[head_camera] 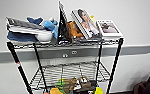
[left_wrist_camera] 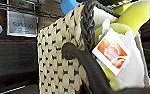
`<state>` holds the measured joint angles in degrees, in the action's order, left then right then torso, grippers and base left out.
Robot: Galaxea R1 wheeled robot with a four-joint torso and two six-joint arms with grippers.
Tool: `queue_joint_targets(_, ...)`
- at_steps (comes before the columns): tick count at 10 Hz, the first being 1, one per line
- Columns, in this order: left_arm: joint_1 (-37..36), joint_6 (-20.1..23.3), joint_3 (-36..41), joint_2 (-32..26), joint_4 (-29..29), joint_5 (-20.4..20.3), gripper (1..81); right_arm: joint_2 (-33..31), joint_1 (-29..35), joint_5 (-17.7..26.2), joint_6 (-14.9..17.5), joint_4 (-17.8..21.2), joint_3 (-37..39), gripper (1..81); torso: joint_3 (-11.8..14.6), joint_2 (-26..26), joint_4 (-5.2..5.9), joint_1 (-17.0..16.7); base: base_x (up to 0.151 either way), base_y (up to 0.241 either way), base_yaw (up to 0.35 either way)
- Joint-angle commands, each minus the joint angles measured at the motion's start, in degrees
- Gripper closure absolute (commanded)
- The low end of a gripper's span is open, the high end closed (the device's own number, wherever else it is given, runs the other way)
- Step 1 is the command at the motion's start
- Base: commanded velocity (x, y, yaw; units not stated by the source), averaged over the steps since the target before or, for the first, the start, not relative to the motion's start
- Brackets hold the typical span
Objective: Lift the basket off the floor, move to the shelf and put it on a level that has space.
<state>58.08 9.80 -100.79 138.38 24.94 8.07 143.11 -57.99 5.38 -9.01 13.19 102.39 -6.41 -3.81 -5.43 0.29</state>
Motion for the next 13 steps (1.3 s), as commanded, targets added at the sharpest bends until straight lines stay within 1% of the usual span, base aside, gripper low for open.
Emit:
queue_joint_targets(1,-7.9,0.9,9.5,-5.1,-0.2,2.1,81.1,-5.9,10.2,0.3,-0.5,0.2,-10.7,81.1,0.0,0.0,0.00,0.0,0.000,0.000,0.000)
queue_joint_targets(2,-8.5,0.9,12.0,-6.4,-0.1,1.8,81.1,-6.8,10.7,0.3,-0.4,0.2,-13.0,81.1,0.0,0.0,0.00,0.0,0.000,0.000,0.000)
queue_joint_targets(4,-9.2,0.9,18.5,-9.8,-0.2,-0.8,81.1,-9.8,11.8,0.3,-0.4,0.1,-18.6,81.1,0.0,0.0,0.00,0.0,0.000,0.000,0.000)
queue_joint_targets(8,-10.3,0.9,28.4,-14.4,-0.3,-1.4,81.1,-15.9,13.9,0.2,-0.7,0.5,-28.9,81.1,0.0,0.0,0.00,0.0,0.000,0.000,0.000)
queue_joint_targets(9,-10.5,0.9,30.2,-15.6,-0.4,-2.7,81.1,-16.8,14.3,0.2,-0.7,0.5,-30.4,81.1,0.0,0.0,0.00,0.0,0.000,0.000,0.000)
queue_joint_targets(10,-10.7,0.9,32.3,-16.8,-0.4,-3.1,81.1,-17.7,14.7,0.2,-0.7,0.5,-32.1,81.1,0.0,0.0,0.00,0.0,0.000,0.000,0.000)
queue_joint_targets(13,-11.9,1.0,39.2,-20.4,-0.4,-3.9,81.1,-21.9,16.1,-1.5,-0.9,0.7,-39.3,81.1,0.0,0.0,0.00,0.0,0.000,0.000,0.000)
